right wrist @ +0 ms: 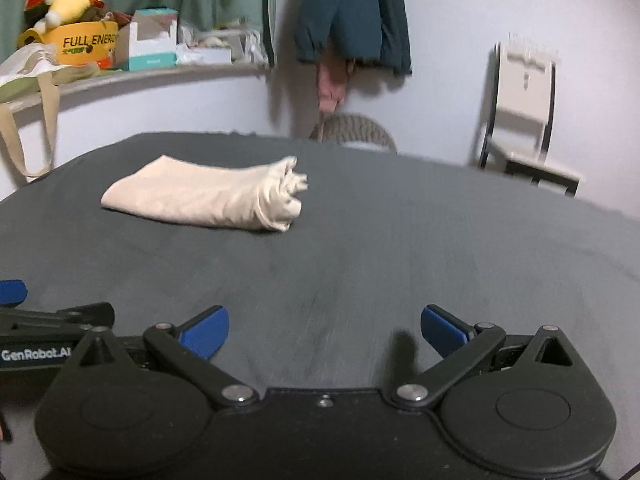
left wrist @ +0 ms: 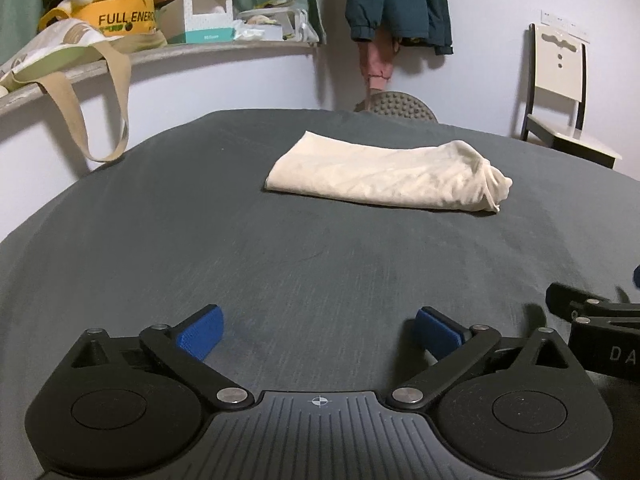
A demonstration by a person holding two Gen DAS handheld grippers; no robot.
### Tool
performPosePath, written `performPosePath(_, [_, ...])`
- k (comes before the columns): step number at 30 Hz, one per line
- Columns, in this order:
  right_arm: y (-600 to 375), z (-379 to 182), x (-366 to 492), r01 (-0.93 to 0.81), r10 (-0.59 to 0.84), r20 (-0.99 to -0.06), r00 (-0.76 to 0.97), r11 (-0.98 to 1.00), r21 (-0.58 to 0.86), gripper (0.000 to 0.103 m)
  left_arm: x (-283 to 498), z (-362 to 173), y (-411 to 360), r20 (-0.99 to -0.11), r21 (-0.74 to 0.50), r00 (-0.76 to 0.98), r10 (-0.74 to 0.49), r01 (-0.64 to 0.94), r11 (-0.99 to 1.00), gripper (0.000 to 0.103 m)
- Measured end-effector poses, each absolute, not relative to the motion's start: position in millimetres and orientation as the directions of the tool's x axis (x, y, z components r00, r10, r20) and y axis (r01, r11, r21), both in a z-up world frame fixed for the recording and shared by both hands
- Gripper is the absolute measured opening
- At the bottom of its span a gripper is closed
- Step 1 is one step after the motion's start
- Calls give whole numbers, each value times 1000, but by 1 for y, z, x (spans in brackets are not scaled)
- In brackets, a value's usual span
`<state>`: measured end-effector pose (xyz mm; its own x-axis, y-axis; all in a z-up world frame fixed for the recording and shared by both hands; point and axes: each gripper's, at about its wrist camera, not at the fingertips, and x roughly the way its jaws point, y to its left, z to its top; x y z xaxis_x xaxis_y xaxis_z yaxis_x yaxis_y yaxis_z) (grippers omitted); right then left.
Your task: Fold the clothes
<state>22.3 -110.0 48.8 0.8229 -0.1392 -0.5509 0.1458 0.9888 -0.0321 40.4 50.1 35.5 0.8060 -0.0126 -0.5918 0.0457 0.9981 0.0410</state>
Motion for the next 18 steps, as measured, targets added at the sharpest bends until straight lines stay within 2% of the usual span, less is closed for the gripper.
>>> performPosePath(5, [-108,41,30,100,-100,-606,789,994,-34,103,40,33,48,-592,56,806,-3,45,997,103])
performPosePath(18, [-108,35,28,122,-102,-584,805,993,-5,103,40,31,47,-589,57,808,4,36,998,103])
